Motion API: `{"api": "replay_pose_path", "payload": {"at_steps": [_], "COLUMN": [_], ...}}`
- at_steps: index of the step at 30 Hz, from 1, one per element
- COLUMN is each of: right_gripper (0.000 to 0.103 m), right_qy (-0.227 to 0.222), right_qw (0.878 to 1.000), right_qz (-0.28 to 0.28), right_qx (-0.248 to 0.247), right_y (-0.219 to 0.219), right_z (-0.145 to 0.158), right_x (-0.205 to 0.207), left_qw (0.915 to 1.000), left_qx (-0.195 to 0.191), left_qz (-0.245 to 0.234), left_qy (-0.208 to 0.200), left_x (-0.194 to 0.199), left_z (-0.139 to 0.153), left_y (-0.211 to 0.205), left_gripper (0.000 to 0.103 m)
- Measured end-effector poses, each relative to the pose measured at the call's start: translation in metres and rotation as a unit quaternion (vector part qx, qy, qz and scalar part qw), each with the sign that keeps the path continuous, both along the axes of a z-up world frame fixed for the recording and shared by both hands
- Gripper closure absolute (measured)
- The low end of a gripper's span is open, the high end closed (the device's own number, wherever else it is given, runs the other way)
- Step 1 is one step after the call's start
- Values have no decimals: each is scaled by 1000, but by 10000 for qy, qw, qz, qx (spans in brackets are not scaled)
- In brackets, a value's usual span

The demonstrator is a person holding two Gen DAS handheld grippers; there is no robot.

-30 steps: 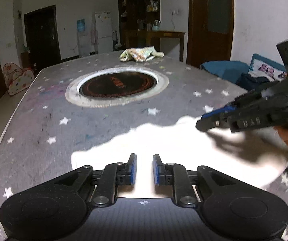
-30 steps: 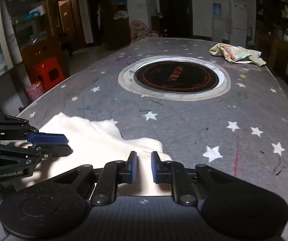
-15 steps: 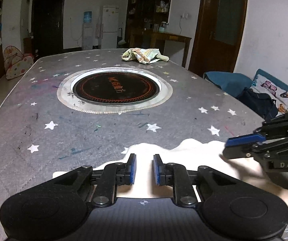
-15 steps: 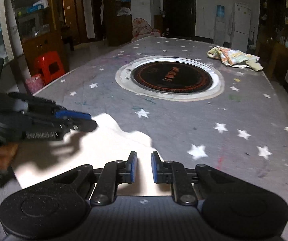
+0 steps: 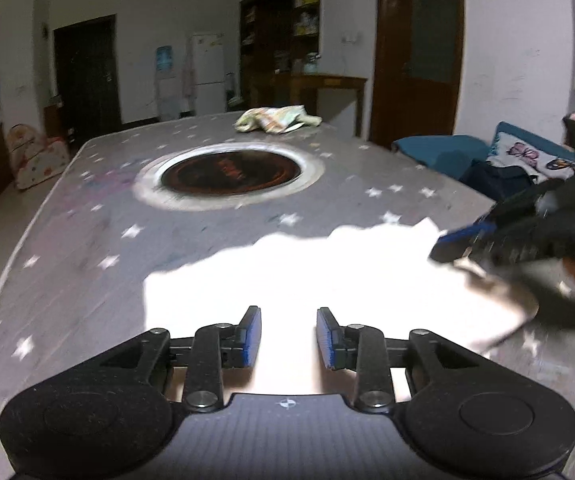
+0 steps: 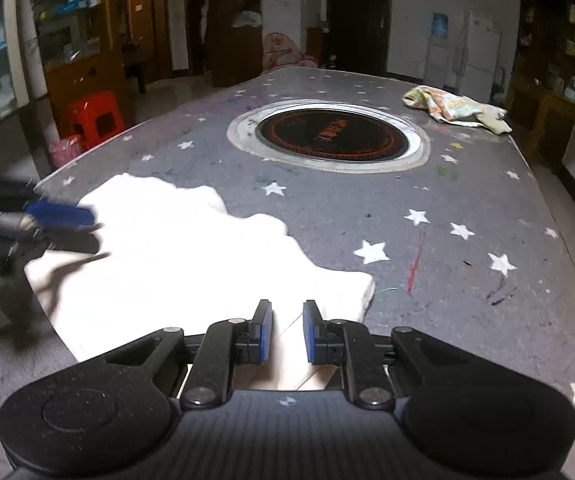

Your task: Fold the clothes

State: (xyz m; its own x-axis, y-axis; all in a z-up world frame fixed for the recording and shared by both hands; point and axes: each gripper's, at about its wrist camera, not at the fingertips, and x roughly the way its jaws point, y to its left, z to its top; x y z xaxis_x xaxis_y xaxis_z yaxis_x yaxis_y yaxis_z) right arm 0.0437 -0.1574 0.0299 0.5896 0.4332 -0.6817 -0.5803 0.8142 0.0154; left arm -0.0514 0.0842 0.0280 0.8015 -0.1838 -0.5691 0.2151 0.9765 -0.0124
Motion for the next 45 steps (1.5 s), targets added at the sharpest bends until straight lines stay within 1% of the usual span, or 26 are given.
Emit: {"api": "replay_pose_path", "payload": {"at_steps": [1, 3, 6, 7, 10, 12, 14, 18, 20, 23, 26, 29, 31, 33, 35, 38, 40, 42, 45], "right_gripper": [88, 88, 88, 88, 88, 88, 88, 89, 88, 88, 88, 88, 88, 88, 88, 88, 88, 88, 85], "right_qy": [-4, -75, -162, -159, -197, -118, -102, -183, -261, -353, -383, -307, -238, -226, -265, -200, -183, -72, 27], "right_qw": [10000, 10000, 9996, 9991, 9969, 9961, 9962, 9959, 9953, 9941, 9916, 9905, 9903, 9900, 9896, 9898, 9906, 9917, 9921], "right_qz": [-57, 5, 241, 396, 756, 841, 803, 803, 864, 1007, 1234, 1333, 1359, 1377, 1399, 1402, 1358, 1282, 1248], "right_qx": [17, 43, 56, 67, -84, -229, -312, -364, -353, -183, -78, -118, -157, -191, -209, -166, -17, 80, 104], "right_y": [-2, -6, -7, -5, 5, 9, 7, 7, 11, 21, 40, 52, 56, 57, 56, 54, 51, 49, 47], "right_z": [3, 13, 24, 27, 24, 14, 3, 9, 17, 26, 26, 16, 8, 2, -1, 5, 11, 10, 5], "right_x": [-2, -10, -28, -39, -63, -71, -74, -79, -80, -79, -80, -79, -79, -80, -82, -80, -78, -74, -73], "left_qw": [10000, 9999, 9999, 9999, 9999, 9999, 9998, 9995, 9996, 9993, 9990, 9985, 9986, 9986, 9986, 9988, 9989, 9990, 9981], "left_qx": [-5, -32, -64, -55, 35, 93, 150, 273, 137, -115, -47, 80, 120, 89, 79, -22, -211, -339, -552], "left_qz": [34, 67, 56, 52, 76, 72, 51, -1, -72, -213, -354, -504, -498, -504, -505, -484, -373, -172, 265], "left_qy": [0, -69, -135, -140, -101, -102, -127, -148, -234, -295, -283, -217, -115, -136, -132, -108, -185, -248, -90], "left_x": [-5, -15, -25, -26, -26, -27, -29, -34, -35, -32, -28, -27, -26, -28, -30, -31, -30, -27, -20], "left_z": [0, 1, 1, 0, -7, -10, -12, -6, 1, 8, 6, -2, -10, -16, -15, -10, -3, 1, -2], "left_y": [3, 8, 10, 10, 10, 11, 13, 9, 6, -2, -17, -27, -27, -24, -24, -21, -14, -5, 13], "left_gripper": [69, 68, 68, 68, 68, 68, 68, 67, 67, 67, 67, 67, 67, 67, 66, 63, 59, 56, 56]}}
